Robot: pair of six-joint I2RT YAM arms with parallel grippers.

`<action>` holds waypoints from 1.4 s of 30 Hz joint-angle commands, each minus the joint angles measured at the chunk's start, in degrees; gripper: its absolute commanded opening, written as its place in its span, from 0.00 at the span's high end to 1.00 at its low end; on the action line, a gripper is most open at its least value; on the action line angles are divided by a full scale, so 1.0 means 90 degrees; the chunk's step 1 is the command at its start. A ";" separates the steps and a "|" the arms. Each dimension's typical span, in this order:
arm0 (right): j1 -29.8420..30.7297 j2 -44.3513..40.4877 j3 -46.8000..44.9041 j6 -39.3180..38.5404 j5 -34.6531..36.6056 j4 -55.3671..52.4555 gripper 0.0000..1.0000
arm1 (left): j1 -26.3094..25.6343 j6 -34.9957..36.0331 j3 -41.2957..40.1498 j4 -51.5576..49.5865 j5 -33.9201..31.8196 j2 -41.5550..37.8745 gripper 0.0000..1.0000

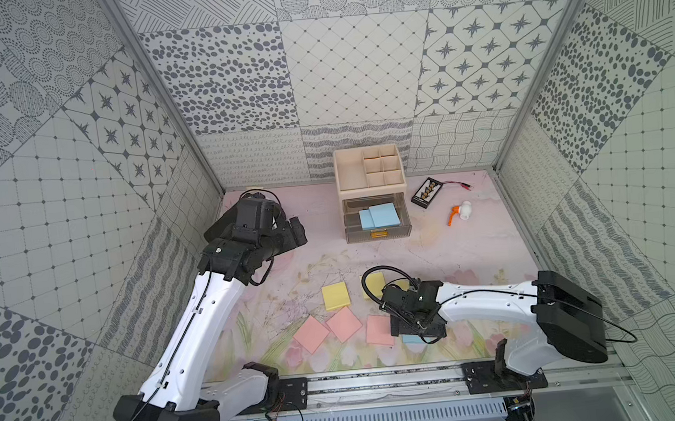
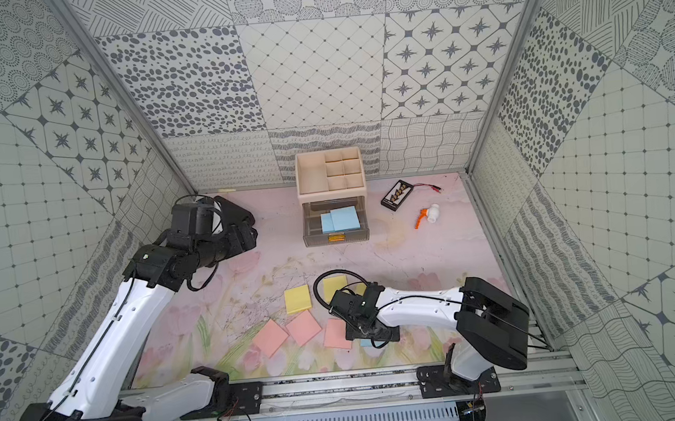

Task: Please put the sticky notes in the drawer by color
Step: Pick up the sticky notes from the center of the board.

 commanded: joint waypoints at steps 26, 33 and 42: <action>-0.0195 0.0440 -0.0365 -0.0112 -0.0227 0.0667 0.08 | 0.0071 -0.0011 -0.0020 0.0055 -0.0086 -0.0034 0.06; -0.0147 0.0410 -0.0314 -0.0085 -0.0259 0.0635 0.19 | 0.0067 -0.0085 -0.0121 0.0231 0.0017 0.0002 0.06; -0.0123 -0.0357 0.0438 -0.0352 0.0154 -0.0265 0.19 | 0.0071 -0.0080 -0.0125 0.0192 -0.0013 -0.0077 0.06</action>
